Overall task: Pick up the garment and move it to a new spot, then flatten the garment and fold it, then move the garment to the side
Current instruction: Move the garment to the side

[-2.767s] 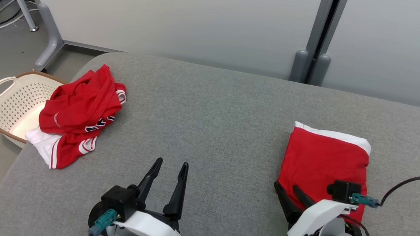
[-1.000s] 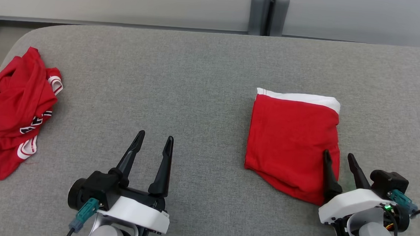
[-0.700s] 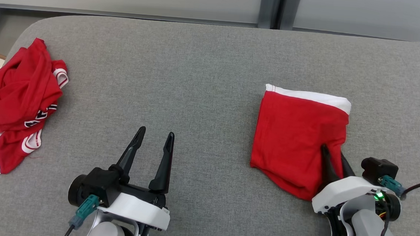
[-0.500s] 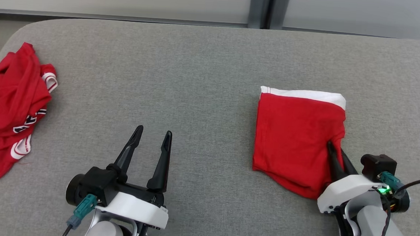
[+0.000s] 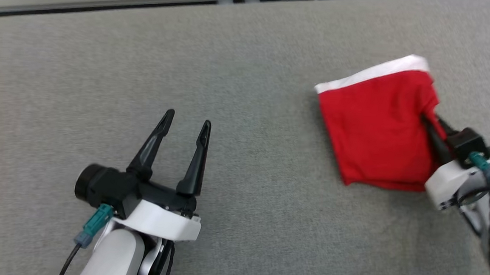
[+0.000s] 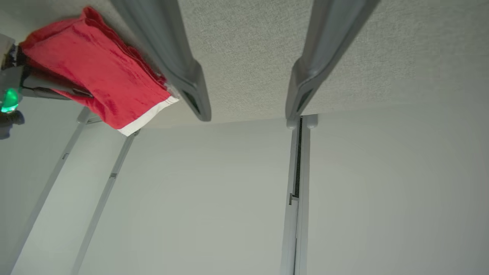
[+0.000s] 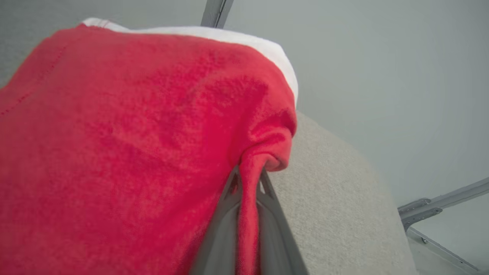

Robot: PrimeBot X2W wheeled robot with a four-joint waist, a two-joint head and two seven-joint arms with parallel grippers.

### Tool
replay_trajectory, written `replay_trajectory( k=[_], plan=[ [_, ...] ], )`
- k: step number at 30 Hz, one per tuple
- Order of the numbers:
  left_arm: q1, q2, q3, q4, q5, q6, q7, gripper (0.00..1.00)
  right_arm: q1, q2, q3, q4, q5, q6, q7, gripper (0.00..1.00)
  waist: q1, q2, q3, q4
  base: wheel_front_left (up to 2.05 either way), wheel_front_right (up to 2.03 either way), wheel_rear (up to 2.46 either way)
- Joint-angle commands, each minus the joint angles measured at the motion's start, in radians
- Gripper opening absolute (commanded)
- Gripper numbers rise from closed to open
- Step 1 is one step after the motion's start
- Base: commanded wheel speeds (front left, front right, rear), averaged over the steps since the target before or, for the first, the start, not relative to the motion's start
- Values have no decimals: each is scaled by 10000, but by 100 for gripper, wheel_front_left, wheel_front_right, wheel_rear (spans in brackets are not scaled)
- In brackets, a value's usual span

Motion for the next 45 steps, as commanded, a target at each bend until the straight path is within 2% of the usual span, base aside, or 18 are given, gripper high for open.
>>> replay_trajectory(
  k=[1, 6, 13, 21, 25, 26, 27, 33, 38, 45],
  plan=[
    [-359, 44, 28, -107, 139, -138, -18, 100, -397, -470, 322, 101, -88, -12, 54, 0, 0, 0, 826, -720, 0, 0, 0],
    [-1035, 44, -54, -356, 386, -376, -18, 100, -1437, -1646, 770, 593, 133, -12, 173, 0, 0, 0, 1737, -1093, 0, 0, 0],
    [-1724, 44, -192, -587, 614, -567, -18, 100, -2333, -2746, 214, 1336, 324, -12, 148, 0, 0, 0, 2617, -1200, 0, 0, 0],
    [-1892, 42, -159, -678, 637, -657, -18, 100, -2758, -3062, -437, 1848, -53, -12, 66, 0, 0, 0, 2909, -1086, 0, 0, 0],
    [-1914, 39, -119, -623, 663, -697, -18, 100, -2990, -3272, -1038, 2035, -992, -12, 25, 0, 0, 0, 2997, -980, 0, 0, 0],
    [-1920, 39, -125, -605, 654, -711, -18, 100, -3033, -3272, -1275, 2066, -1226, -12, 6, 62, 0, 0, 2995, -939, 0, 0, 0],
    [-1915, 39, -127, -583, 650, -709, -18, 100, -2988, -3156, -1507, 2147, -1319, -12, 8, 100, 0, 0, 2976, -902, 0, 0, 0],
    [-1728, 41, -70, -482, 423, -702, -18, 100, -2757, -2626, -3037, 2170, -1967, -13, -33, 100, 0, 0, 2544, -710, 0, 0, 0],
    [-1451, 38, -4, -438, 112, -474, -18, 100, -2395, -1262, -4040, 1058, -2016, -12, -102, 100, 0, 0, 1670, -626, 0, 0, 0],
    [-776, 42, 148, -354, -227, -53, -18, 100, -924, 520, -4003, -1304, -1002, -10, -104, 100, 0, 0, 29, -170, 0, 0, 0]
  ],
)
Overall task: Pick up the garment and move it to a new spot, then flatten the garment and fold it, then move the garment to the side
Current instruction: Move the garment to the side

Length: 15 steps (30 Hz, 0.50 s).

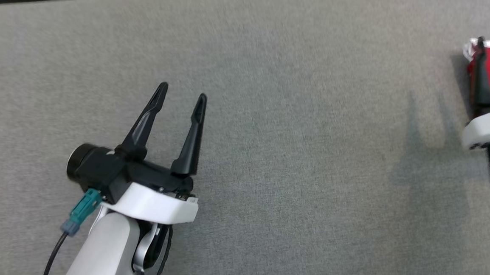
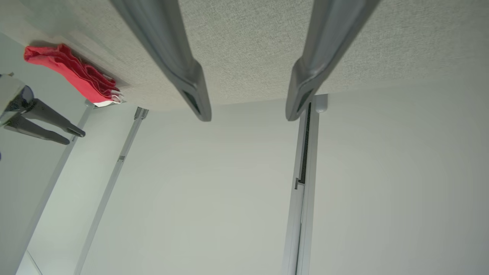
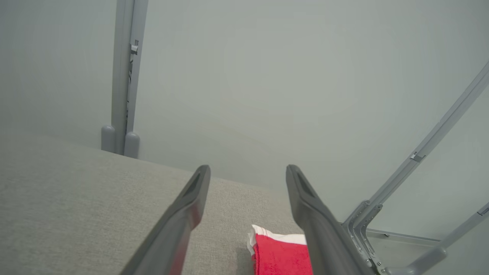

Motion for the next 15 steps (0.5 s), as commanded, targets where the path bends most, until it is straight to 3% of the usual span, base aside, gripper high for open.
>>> replay_trajectory(
  k=[1, 12, 15],
  plan=[
    [257, 39, 130, 30, -56, 112, -18, 100, 451, 211, 32, -321, 338, -14, -51, 100, 0, -1, -944, 447, 0, 0, 0],
    [2175, 34, 682, 532, 362, 563, -18, 100, 4045, 2110, 631, -2699, 1673, -12, -35, 100, 0, -1, -3107, 1237, 0, 0, 0],
    [2440, 33, 730, 560, 307, 621, -18, 100, 4653, 2308, 657, -2946, 1753, -12, -35, 100, 0, -1, -3331, 1313, 0, 0, 0]
  ],
)
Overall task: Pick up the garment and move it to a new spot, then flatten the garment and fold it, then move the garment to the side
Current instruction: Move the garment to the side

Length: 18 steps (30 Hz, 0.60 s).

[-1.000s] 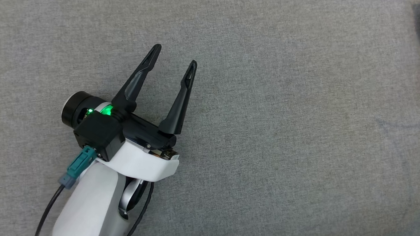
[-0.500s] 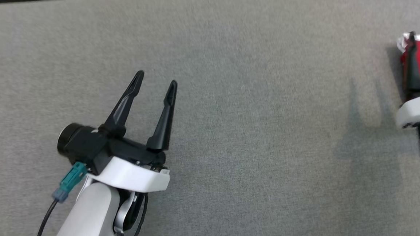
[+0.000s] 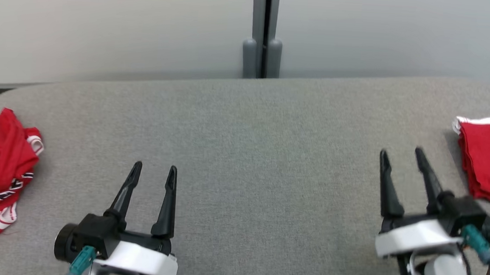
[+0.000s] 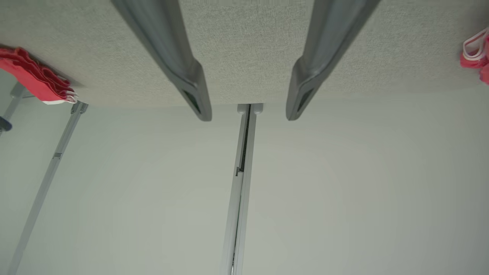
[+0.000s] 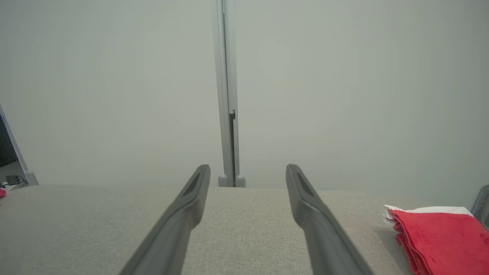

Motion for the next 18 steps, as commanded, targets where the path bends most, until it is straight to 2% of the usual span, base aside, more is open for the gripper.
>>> replay_trajectory(
  k=[1, 9, 18],
  plan=[
    [101, 35, 57, 22, 0, 50, -18, 100, 210, 20, 42, -69, 12, -7, -12, 100, 0, 0, -370, 253, 0, 0, 0],
    [680, 34, 47, -98, -129, 229, -18, 100, 1646, 135, 304, -715, 600, -5, -13, 100, 0, 0, -645, 274, 0, 0, 0],
    [740, 35, 84, -129, -139, 221, -18, 100, 1737, 143, 441, -777, 688, -5, -13, 100, 0, 0, -668, 196, 0, 0, 0]
  ],
)
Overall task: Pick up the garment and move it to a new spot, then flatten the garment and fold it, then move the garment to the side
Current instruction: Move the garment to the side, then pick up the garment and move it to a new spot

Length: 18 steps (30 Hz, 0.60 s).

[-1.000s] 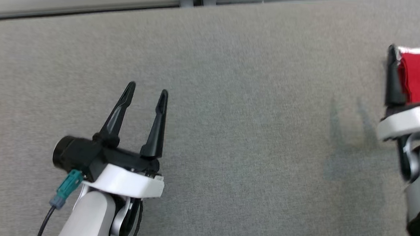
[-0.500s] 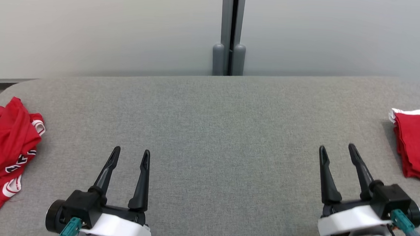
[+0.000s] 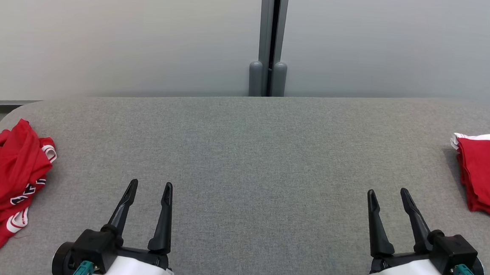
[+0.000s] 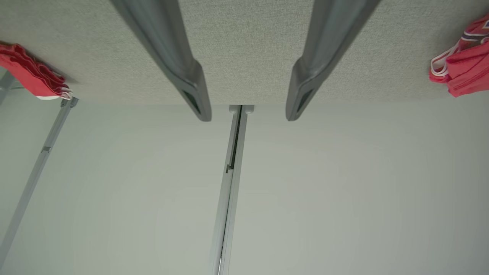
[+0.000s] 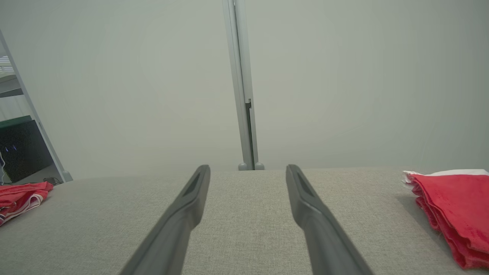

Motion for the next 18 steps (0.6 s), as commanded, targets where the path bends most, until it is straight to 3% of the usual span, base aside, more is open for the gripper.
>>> replay_trajectory(
  k=[1, 10, 18],
  plan=[
    [60, 35, 38, -26, -23, 3, -18, 100, -6, -14, 9, -15, -17, -3, -13, 100, 0, 0, -2, -12, 0, 0, 0],
    [25, 35, -47, 78, -62, -66, -17, 100, 121, -12, -24, 73, 132, -2, -13, 100, 0, 0, -14, 108, 0, 0, 0],
    [85, 35, -118, 197, -33, -53, -17, 100, 243, -12, 245, 187, 287, -3, -13, 100, 0, 0, -144, 867, 0, 0, 0]
  ],
)
